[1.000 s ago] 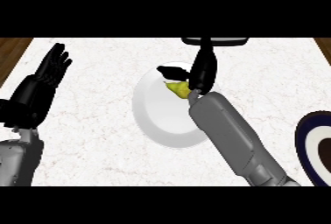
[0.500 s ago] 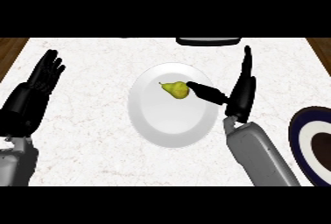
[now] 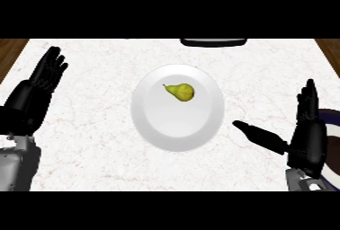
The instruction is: Pick the pear from the plate and place it in the plate
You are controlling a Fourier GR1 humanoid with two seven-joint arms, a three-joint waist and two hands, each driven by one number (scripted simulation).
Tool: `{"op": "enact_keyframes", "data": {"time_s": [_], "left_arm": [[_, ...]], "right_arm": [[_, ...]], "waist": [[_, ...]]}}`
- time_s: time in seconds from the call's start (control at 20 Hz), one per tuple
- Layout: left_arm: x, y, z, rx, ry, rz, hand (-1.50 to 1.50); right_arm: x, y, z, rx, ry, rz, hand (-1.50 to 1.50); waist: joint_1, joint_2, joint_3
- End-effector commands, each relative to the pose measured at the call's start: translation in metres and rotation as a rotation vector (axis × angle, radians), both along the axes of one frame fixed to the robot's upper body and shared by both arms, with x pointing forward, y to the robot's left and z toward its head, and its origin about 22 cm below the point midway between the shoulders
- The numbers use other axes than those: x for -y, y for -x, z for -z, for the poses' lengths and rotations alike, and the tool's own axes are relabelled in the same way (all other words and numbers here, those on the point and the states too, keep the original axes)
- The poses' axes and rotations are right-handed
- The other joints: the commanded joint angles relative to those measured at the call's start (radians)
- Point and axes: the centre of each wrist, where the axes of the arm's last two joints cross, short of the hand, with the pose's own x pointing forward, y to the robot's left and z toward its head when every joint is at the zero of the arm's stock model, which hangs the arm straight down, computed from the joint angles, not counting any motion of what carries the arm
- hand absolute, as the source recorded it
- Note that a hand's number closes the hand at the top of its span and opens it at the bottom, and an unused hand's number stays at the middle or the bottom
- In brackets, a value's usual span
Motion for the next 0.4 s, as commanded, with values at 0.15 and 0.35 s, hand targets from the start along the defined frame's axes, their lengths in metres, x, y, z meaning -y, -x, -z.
{"op": "enact_keyframes", "data": {"time_s": [0.15,0.35], "left_arm": [[-0.008,-0.006,0.003,0.0,-0.01,-0.004,0.0],[-0.018,0.003,0.021,-0.012,0.005,0.005,0.0]], "right_arm": [[0.04,0.045,-0.019,-0.003,0.017,-0.025,-1.5],[0.056,0.059,0.013,-0.02,0.099,0.03,-1.5]], "waist": [[0.007,0.002,0.0],[0.008,0.002,0.0]]}}
